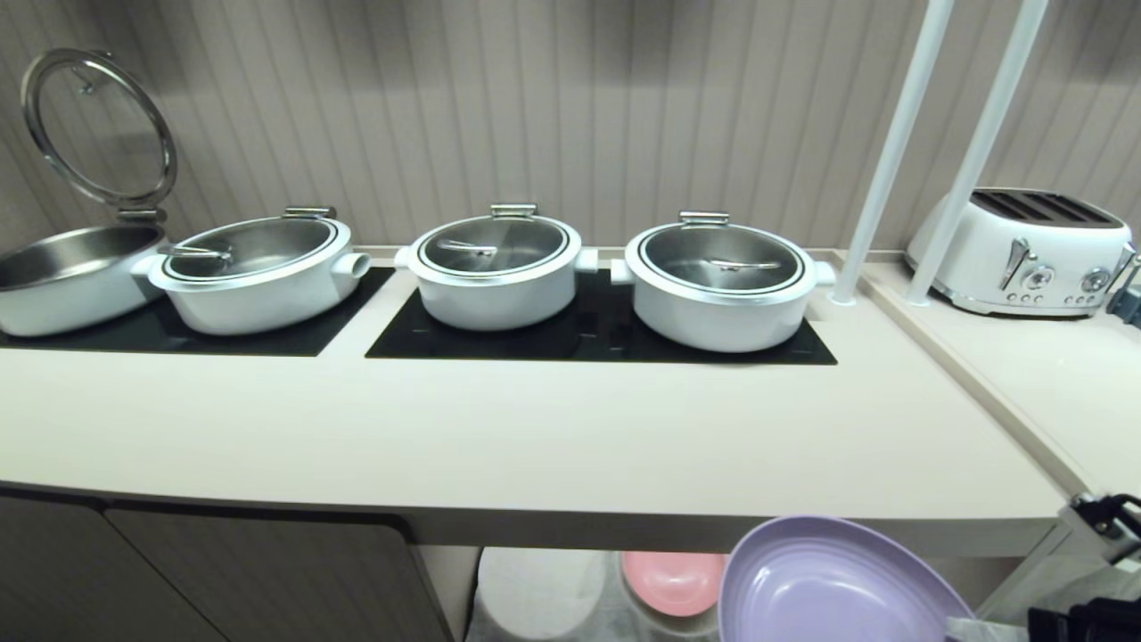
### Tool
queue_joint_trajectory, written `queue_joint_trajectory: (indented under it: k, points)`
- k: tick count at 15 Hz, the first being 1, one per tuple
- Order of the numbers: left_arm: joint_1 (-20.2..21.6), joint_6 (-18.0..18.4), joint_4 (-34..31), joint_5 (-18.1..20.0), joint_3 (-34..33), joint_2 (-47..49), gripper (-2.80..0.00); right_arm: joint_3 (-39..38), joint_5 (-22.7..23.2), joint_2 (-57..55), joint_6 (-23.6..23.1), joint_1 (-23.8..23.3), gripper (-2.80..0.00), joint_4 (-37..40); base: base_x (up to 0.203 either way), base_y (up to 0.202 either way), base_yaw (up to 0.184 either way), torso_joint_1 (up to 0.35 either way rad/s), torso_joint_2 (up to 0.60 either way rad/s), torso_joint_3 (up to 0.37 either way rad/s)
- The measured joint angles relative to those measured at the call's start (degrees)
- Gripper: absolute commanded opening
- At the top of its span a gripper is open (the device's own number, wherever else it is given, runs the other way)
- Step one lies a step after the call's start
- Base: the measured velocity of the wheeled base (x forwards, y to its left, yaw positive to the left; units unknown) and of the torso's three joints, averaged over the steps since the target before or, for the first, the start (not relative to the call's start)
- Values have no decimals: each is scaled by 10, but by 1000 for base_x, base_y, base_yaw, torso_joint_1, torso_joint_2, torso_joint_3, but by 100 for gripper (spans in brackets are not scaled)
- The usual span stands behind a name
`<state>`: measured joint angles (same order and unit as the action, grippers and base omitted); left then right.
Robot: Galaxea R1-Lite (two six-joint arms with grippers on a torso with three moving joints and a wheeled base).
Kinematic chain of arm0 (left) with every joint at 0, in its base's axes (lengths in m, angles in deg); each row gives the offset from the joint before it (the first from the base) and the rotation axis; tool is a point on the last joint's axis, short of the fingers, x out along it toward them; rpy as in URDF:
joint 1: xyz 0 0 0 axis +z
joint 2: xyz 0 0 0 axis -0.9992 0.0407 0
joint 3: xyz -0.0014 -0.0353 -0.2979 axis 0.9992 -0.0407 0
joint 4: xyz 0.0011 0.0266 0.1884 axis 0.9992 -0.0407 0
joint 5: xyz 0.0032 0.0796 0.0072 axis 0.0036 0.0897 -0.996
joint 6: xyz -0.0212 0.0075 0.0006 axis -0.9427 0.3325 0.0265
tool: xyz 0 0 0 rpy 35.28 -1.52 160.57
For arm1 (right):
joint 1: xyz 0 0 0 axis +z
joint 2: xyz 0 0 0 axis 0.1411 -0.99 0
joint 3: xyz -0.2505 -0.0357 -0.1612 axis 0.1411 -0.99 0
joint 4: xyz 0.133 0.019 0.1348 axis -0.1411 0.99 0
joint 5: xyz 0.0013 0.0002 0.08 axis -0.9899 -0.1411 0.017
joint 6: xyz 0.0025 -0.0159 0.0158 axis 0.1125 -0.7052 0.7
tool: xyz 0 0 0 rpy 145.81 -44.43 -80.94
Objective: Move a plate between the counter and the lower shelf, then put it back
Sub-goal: Put the plate
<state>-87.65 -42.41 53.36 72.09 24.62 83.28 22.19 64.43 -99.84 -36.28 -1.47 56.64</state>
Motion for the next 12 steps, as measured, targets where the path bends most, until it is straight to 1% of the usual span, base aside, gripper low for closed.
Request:
queue_joint_trajectory:
  k: [12]
  points:
    - [0,0,0,0,0,0,-280,-2,0,0,0,0,-280,0,0,-191,1,2,1,2]
